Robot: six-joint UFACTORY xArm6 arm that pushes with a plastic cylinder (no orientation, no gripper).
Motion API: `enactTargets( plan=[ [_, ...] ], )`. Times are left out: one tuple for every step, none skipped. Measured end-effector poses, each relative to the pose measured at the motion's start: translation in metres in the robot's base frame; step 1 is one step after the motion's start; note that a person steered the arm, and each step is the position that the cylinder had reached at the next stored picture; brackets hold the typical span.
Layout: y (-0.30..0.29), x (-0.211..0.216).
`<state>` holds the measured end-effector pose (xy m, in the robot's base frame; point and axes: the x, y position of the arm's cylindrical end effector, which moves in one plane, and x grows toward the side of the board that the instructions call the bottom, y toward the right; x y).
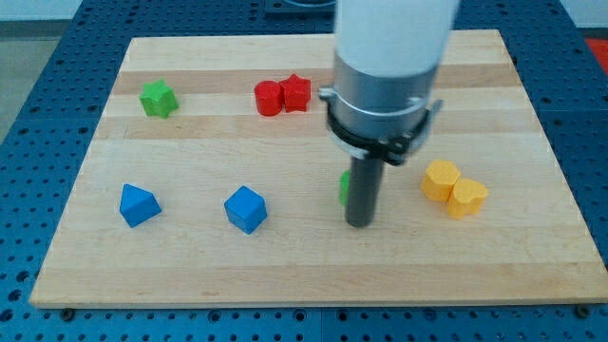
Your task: Push the green circle to the bottom of the green star
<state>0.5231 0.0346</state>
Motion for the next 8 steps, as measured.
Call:
enactTargets(
  plan=[
    [-0.016,-0.019],
    [-0.002,0.028],
    [0.025,0.036],
    [0.025,0.005],
    [0.022,-0.029],
    [-0.010,-0.047],
    [-0.017,-0.048],
    [0.019,-0.052]
  ],
)
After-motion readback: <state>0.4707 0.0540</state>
